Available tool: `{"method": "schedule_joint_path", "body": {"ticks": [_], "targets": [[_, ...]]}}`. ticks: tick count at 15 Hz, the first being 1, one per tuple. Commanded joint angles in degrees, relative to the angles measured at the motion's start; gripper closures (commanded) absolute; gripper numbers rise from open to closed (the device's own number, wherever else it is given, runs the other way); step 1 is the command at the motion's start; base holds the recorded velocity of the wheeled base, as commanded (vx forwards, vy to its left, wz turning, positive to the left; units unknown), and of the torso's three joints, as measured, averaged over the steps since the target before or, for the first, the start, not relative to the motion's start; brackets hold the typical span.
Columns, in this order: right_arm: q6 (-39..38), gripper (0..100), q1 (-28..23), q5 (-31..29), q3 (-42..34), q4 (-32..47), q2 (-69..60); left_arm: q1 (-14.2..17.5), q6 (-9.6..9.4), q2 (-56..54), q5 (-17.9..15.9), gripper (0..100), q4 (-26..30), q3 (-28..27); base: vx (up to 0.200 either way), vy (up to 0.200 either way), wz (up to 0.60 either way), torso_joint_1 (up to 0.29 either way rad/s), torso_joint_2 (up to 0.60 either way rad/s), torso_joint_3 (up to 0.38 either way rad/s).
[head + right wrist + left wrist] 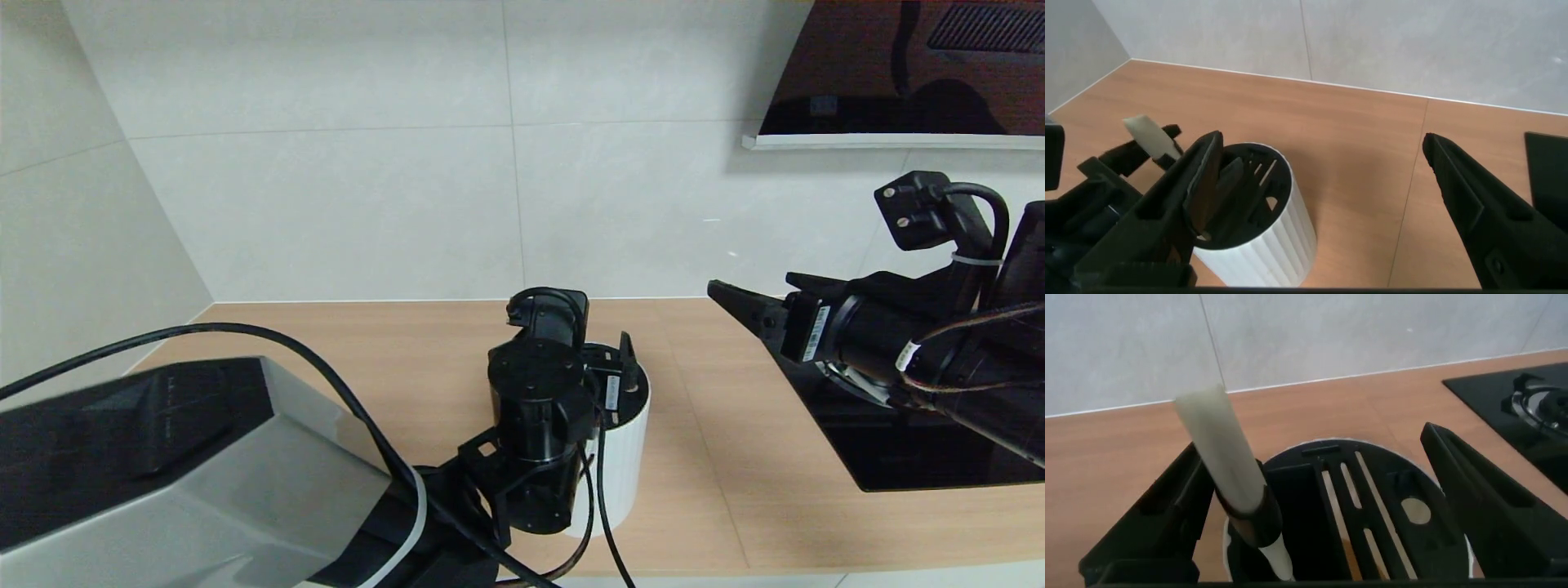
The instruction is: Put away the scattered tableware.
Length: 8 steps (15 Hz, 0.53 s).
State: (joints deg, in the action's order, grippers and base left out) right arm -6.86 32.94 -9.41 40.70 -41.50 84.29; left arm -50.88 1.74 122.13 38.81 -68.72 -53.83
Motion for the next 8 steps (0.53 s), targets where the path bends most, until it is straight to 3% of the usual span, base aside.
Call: {"method": "schedule_joint_path", "body": {"ticks": [1,4,8], "targets": [[0.01,0,0.02,0.01,-0.01,0.01,0.09,-0.01,0.01,-0.84,0.03,0,-0.19,0.22,0.0,0.0,0.0,0.0,0.0,0.0],[0.01,0,0.02,0.09,-0.01,-0.08,-0.17,0.17,0.01,-5.23,-0.32,0,-0.36,1.89,0.0,0.0,0.0,0.0,0.0,0.0],[0.01,0,0.02,-0.26,0.25,0.19,-2.02,4.74,-0.16,-21.05,-8.14,0,-1.59,9.19,0.0,0.0,0.0,0.0,0.0,0.0]]}}
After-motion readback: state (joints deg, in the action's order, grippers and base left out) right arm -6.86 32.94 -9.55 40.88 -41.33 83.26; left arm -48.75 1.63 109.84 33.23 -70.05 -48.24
